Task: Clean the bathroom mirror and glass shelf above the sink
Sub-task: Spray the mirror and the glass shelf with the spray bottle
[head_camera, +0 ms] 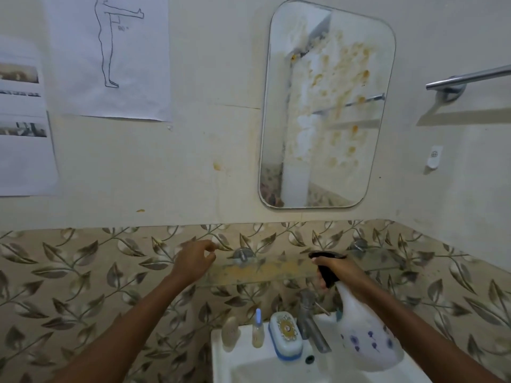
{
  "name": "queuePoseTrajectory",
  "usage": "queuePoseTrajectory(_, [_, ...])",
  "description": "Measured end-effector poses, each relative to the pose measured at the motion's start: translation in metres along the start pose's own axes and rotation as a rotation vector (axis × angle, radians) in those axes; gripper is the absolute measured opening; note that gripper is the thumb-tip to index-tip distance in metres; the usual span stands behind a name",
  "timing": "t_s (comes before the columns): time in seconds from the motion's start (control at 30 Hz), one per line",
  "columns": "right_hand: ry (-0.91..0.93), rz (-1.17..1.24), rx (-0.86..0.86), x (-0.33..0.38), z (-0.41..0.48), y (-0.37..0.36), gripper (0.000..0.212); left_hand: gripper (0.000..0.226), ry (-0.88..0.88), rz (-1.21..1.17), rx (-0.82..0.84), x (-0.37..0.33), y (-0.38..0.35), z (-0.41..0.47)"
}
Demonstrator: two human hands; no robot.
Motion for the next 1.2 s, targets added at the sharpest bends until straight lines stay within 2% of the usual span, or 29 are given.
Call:
queuePoseTrajectory(0.23, [-0.043,0.081,-0.177,-0.021,0.009,0.053,0.012,0.025,-0.011,0.020,0.007,-0.006,-0.025,0.007])
queuePoseTrajectory(0.43, [-0.103,0.126,-0.385,-0.041,0.012,0.094,0.026,0.027,0.029,0.141,-0.097,-0.013,-0.052,0.007])
queuePoseTrajectory(0.6, [-0.076,0.199,-0.543,-0.046,0.005,0.131,0.015,0.025,-0.041,0.192,-0.170,-0.017,-0.062,0.001])
queuePoseTrajectory(0.73, [-0.068,0.172,-0.670,-0.050,0.006,0.158,0.028,0.023,-0.056,0.160,-0.185,-0.013,-0.063,0.003])
queuePoseTrajectory(0.9, [-0.094,0.227,-0.693,-0.058,0.008,0.181,0.022,0.020,-0.103,0.158,-0.234,-0.010,-0.054,0.005])
queuePoseTrajectory(1.0, [-0.075,0.173,-0.664,-0.058,0.007,0.169,0.021,0.030,-0.114,0.128,-0.251,-0.004,-0.052,0.001])
queuePoseTrajectory(1.2, [-0.099,0.098,-0.403,-0.049,0.002,0.090,0.023,0.031,-0.070,0.089,-0.254,-0.002,-0.053,0.000])
Point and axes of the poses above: each hand's wrist, its own z-axis towards the middle knuckle, its own y-axis out of the back of the hand, x = y × z, the point moved 2 cm from there along z, towards the middle knuckle, and after that the axes turned 11 degrees about -y, right-handed, at the moved point
